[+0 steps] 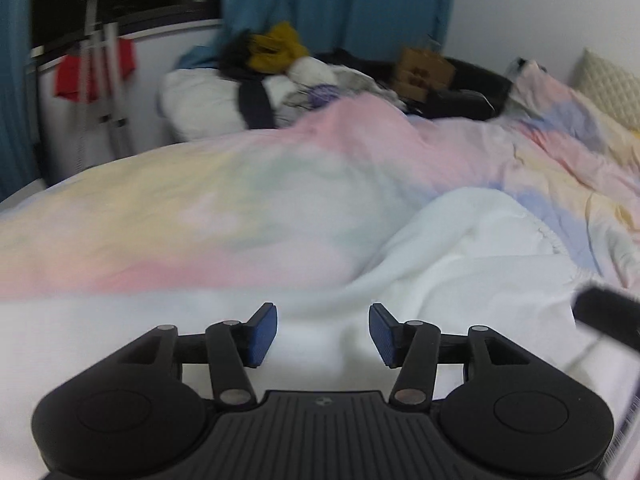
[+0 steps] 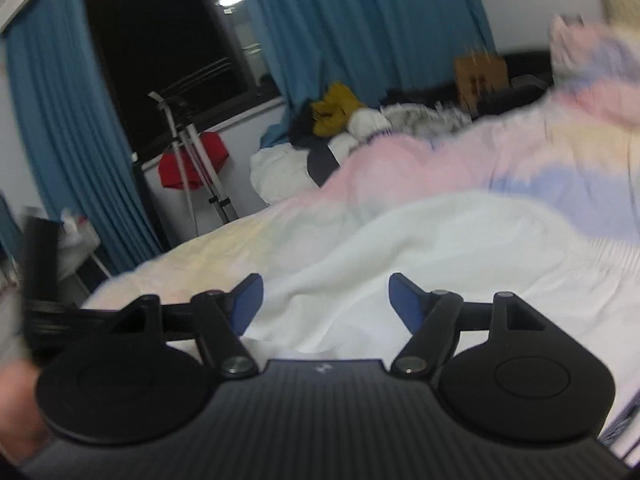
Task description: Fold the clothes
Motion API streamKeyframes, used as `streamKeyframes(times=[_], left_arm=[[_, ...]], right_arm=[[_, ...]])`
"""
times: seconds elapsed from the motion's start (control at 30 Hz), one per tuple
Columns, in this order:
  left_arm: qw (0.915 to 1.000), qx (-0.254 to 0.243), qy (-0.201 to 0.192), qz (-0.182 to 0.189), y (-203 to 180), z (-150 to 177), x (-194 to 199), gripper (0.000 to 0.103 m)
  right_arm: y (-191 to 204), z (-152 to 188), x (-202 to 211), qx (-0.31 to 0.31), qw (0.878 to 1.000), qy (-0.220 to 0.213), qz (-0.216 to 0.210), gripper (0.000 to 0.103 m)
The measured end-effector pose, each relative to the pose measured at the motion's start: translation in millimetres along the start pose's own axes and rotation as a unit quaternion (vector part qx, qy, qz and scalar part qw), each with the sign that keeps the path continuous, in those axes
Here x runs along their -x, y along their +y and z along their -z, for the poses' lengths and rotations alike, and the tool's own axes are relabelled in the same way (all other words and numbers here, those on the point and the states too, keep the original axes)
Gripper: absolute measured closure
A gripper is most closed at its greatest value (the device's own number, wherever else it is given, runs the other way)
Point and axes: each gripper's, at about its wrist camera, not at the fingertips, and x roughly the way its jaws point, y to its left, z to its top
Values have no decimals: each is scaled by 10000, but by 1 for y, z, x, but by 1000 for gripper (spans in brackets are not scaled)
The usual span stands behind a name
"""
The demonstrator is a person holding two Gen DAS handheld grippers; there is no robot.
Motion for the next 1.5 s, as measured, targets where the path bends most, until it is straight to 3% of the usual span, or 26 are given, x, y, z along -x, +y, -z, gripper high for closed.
streamKeyframes(times=[0.13, 0.3, 0.6, 0.73, 1.0, 1.07, 1.13, 1.3, 1.43, 1.5], left_arm=[[9981, 376, -371, -323, 28, 23, 94, 42], [9935, 470, -688, -777, 30, 56, 205, 28], [9830, 853, -1172, -1130, 6, 121, 334, 15], [9782, 730, -1267, -1475, -1, 146, 357, 8], [9745, 1170, -1126, -1551, 25, 176, 354, 5], [9728, 1295, -1045, -1612, 36, 183, 352, 4], [9715, 1395, -938, -1672, 44, 189, 351, 3], [9675, 1797, -708, -1631, 70, 198, 351, 2], [9556, 2433, -695, -1511, 107, 209, 378, 2], [9397, 3077, -711, -1311, 136, 220, 400, 1]], right_arm=[[13, 2, 22, 365, 9993, 51, -85, 31], [24, 7, 61, 565, 9980, 117, -271, 31], [24, 11, 123, 764, 9968, -86, -232, 31], [27, 21, 127, 868, 9959, 74, -234, 31], [44, 35, 114, 1124, 9932, 276, -150, 30], [48, 38, 111, 1184, 9923, 329, -130, 28], [50, 39, 107, 1140, 9926, 380, -148, 16], [52, 40, 102, 1092, 9924, 517, -214, 16], [47, 39, 100, 946, 9938, 568, -104, 16], [41, 36, 102, 786, 9955, 530, -60, 16]])
